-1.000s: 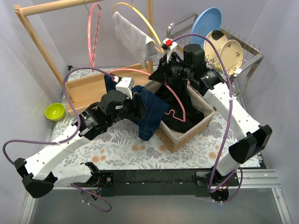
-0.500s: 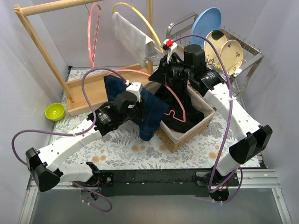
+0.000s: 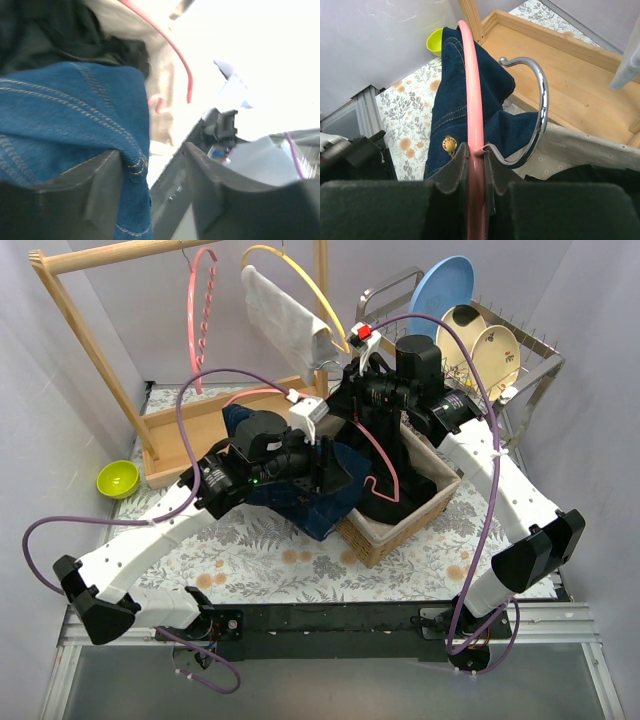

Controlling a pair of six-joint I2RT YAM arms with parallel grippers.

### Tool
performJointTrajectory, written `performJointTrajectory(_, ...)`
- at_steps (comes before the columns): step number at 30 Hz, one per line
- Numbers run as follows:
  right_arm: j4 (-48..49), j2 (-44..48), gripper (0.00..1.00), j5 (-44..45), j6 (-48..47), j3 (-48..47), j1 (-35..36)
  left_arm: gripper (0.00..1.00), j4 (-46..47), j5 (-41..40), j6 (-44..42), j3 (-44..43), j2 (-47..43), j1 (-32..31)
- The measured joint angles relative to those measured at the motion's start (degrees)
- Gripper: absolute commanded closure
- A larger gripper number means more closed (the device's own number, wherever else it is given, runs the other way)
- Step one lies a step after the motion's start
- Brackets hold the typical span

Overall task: Place the skirt on the hanger
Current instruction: Place skirt on hanger

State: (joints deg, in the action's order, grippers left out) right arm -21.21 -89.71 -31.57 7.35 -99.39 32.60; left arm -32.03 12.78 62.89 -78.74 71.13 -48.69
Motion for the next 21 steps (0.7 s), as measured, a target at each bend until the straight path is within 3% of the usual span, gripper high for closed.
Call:
performJointTrajectory(3,0.2,0.2,0.99,0.0,0.0,0.5,0.0,0.35,-0.1,4.3,0.0,0.3,2.8,0.0)
performJointTrajectory(10,-0.8,0.2,0.99,-0.1,0.0,1.0,-0.2,0.36,-0.2,8.4,0.1,3.0,6.3,0.1)
performJointTrajectory(11,-0.8,0.2,0.99,-0.1,0.0,1.0,-0.2,0.4,-0.2,8.6,0.1,3.0,6.3,0.1)
performJointTrajectory(13,-0.7,0.2,0.99,-0.1,0.0,1.0,-0.2,0.68,0.2,7.9,0.5,3.0,6.1,0.0)
performJointTrajectory(16,-0.7,0.2,0.99,-0.2,0.0,1.0,-0.3,0.98,0.3,4.7,1.4,2.9,6.1,-0.3)
performJointTrajectory(21,-1.3,-0.2,0.99,-0.5,0.1,0.2,-0.3,1.0,1.6,4.5,2.1,2.9,5.4,-0.7)
